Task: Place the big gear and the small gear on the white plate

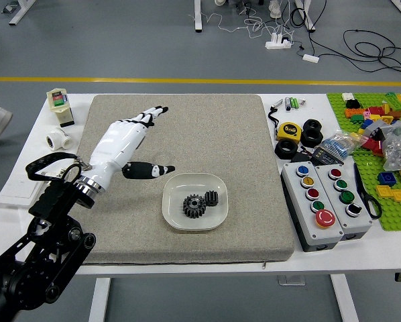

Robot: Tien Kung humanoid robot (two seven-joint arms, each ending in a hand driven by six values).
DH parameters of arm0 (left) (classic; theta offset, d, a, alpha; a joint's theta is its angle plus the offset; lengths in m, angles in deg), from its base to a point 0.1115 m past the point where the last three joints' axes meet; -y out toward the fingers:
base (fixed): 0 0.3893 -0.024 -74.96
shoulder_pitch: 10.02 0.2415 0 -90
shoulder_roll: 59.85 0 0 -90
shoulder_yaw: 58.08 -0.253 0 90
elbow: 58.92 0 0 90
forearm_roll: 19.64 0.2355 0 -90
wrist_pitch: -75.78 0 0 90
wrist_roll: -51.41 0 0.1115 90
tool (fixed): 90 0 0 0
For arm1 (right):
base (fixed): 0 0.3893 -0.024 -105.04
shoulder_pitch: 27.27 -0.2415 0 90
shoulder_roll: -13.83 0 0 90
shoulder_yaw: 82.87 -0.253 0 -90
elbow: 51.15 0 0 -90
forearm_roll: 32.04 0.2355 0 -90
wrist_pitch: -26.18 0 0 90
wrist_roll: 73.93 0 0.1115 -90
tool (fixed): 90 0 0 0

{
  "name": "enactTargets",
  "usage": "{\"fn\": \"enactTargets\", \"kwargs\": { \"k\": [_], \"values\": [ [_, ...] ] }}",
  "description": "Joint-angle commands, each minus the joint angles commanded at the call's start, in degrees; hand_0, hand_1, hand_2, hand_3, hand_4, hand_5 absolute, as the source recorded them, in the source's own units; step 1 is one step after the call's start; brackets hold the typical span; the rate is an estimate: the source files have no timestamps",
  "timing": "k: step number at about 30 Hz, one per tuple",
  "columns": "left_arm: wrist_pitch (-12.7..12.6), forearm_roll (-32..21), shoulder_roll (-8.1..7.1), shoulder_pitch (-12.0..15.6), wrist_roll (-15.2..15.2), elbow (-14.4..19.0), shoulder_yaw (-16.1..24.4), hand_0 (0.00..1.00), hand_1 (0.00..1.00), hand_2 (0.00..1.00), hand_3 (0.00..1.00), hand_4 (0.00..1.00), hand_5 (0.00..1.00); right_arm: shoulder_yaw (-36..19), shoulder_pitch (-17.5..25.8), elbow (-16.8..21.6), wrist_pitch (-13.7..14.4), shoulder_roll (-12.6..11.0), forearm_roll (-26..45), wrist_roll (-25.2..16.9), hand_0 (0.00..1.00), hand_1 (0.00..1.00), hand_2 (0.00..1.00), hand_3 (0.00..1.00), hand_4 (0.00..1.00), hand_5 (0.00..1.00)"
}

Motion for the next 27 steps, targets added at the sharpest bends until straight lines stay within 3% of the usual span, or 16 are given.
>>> {"fn": "enactTargets", "kwargs": {
  "k": [2,4,8,10,11,16,17,22,23,27],
  "values": [
    [-2.11,-0.55,1.13,2.11,-1.93,-0.33,3.48,0.629,0.729,0.897,0.884,0.847,0.361,-0.26,-0.01,0.0,-0.02,-0.01,-0.21,0.03,0.659,0.673,0.744,0.555,0.754,0.61],
    [-2.15,-4.15,2.13,3.74,-3.65,-0.28,6.01,0.629,0.729,0.897,0.884,0.847,0.361,-0.39,-0.01,0.0,-0.05,0.0,-0.38,0.05,0.659,0.673,0.744,0.555,0.754,0.61],
    [0.21,-13.45,3.35,6.44,-4.64,0.4,8.08,0.645,0.707,0.863,0.859,0.818,0.383,-0.6,0.03,0.0,-0.08,0.06,-0.64,0.08,0.659,0.673,0.744,0.555,0.754,0.61],
    [2.89,-18.29,3.71,7.8,-2.69,0.85,6.4,0.645,0.707,0.863,0.859,0.818,0.383,-0.65,-0.03,0.0,-0.11,0.03,-0.79,0.09,0.659,0.673,0.744,0.555,0.754,0.61],
    [3.43,-20.52,3.88,8.17,-2.18,0.99,5.87,0.741,0.762,0.868,0.861,0.82,0.544,-0.68,-0.04,0.0,-0.11,0.03,-0.87,0.09,0.659,0.673,0.744,0.555,0.755,0.61],
    [6.37,-32.81,4.25,9.47,-1.34,1.81,5.77,0.741,0.762,0.868,0.861,0.82,0.544,-0.71,-0.07,0.0,-0.07,0.03,-0.82,0.08,0.659,0.673,0.744,0.555,0.755,0.61],
    [7.02,-35.12,4.15,9.56,-1.25,1.95,5.8,0.772,0.791,0.864,0.805,0.834,0.681,-0.74,-0.08,0.0,-0.07,0.04,-0.83,0.08,0.659,0.673,0.744,0.556,0.755,0.61],
    [10.54,-47.04,3.67,9.52,-0.76,2.58,6.99,0.772,0.791,0.864,0.805,0.834,0.681,-0.68,-0.17,0.0,-0.06,0.04,-0.72,0.09,0.659,0.673,0.744,0.556,0.755,0.61],
    [10.95,-49.65,3.62,9.5,-0.77,2.62,7.1,0.775,0.812,0.872,0.843,0.834,0.978,-0.69,-0.17,0.0,-0.08,0.04,-0.77,0.1,0.659,0.673,0.744,0.557,0.755,0.609],
    [11.62,-58.96,3.65,9.65,-1.05,2.52,7.3,0.775,0.812,0.872,0.843,0.834,0.978,-0.75,-0.18,0.0,-0.11,0.04,-0.96,0.11,0.659,0.673,0.744,0.557,0.755,0.609]
  ]
}}
